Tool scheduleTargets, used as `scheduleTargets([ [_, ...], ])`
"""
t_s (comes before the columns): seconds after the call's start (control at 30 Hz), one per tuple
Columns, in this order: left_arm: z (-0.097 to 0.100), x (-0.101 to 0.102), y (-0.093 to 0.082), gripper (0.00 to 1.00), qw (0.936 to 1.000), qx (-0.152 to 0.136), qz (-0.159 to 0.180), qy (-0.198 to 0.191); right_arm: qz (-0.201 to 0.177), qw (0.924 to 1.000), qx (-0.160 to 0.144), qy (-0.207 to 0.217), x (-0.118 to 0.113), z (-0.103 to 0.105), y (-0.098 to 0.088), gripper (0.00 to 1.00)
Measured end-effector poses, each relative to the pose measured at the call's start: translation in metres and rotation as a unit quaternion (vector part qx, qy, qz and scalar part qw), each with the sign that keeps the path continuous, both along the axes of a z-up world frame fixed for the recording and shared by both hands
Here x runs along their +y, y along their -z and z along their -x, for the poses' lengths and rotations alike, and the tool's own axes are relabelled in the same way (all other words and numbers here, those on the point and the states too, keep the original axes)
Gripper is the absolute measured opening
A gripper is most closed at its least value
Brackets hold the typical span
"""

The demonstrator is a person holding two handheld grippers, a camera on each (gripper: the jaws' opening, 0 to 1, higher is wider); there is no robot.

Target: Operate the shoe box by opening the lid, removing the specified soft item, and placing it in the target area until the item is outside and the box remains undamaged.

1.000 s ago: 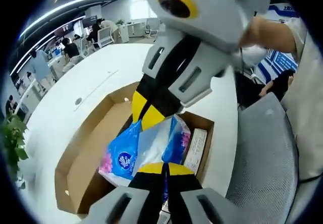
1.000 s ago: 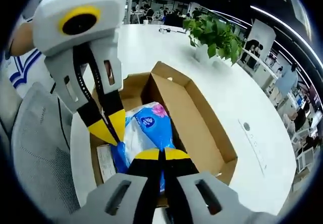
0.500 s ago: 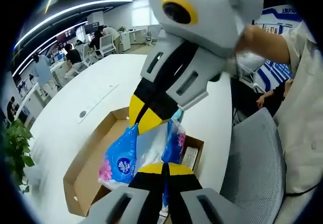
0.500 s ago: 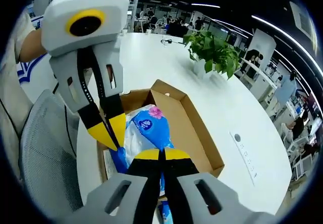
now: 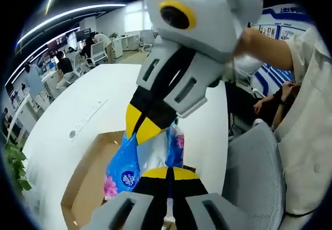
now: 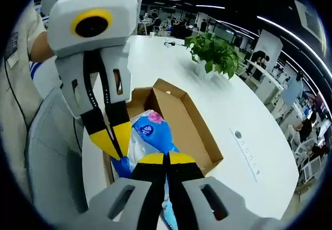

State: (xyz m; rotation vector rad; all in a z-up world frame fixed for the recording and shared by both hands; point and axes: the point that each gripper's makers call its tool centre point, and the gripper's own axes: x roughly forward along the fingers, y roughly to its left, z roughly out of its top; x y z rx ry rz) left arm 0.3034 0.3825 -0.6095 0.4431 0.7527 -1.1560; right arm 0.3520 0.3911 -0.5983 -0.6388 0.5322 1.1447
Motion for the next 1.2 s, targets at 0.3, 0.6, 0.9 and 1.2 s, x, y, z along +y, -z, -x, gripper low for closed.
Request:
scheduleTargets([
  [0.3,0.001,-0.039,0.0,0.0,0.9994,0.006,0.005,0.035,0.006,0.9998,0.009,0.016,-0.041,0.002,0.001,0.0],
  [0.6,0.001,-0.081,0.001,0.0,0.9979,0.007,0.015,0.063,0.005,0.9989,0.019,0.042,-0.081,0.001,0.001,0.0],
  [0.9,-0.004,-0.122,0.004,0.0,0.9961,0.009,0.019,0.086,0.01,0.9975,0.031,0.063,-0.12,-0.002,0.005,0.0],
  [1.2,-0.01,-0.154,0.013,0.0,0.9949,0.014,0.025,0.097,0.02,0.9963,0.042,0.072,-0.156,-0.009,0.014,0.0],
])
